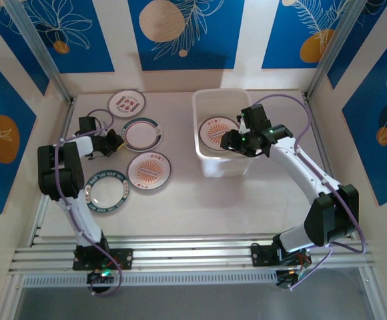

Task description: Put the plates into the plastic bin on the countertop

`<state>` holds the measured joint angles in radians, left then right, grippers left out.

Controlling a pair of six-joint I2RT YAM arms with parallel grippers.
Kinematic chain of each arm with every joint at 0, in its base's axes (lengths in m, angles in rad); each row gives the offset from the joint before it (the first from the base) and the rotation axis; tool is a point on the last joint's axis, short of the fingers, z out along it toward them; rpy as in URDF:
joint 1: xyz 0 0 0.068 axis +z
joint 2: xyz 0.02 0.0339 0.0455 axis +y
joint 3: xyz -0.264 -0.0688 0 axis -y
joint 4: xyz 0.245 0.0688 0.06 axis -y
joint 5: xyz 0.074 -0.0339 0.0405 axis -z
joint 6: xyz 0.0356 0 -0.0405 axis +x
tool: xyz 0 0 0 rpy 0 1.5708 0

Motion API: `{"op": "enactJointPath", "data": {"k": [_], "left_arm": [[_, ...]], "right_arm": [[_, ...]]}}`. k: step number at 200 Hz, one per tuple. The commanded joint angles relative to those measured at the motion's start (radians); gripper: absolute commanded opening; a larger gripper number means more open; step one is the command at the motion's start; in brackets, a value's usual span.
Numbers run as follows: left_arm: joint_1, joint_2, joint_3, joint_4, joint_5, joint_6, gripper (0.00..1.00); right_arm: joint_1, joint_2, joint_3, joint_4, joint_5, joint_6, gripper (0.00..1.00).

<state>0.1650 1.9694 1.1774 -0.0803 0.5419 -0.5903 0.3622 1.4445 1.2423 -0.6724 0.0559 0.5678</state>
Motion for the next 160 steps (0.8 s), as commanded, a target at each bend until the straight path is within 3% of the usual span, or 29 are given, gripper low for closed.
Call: {"op": "enactJointPath", "data": {"k": [1,160], "left_arm": [[0.010,-0.064,-0.029,0.039,0.048,0.008,0.03],[-0.011,-0.426,-0.242,0.059,0.109,-0.019,0.00]], "right_arm": [[0.004,-0.042,-0.024,-0.001,0.016,0.021,0.48],[0.027,-0.248,-0.166,0.036,0.058,0.091,0.48]]}}
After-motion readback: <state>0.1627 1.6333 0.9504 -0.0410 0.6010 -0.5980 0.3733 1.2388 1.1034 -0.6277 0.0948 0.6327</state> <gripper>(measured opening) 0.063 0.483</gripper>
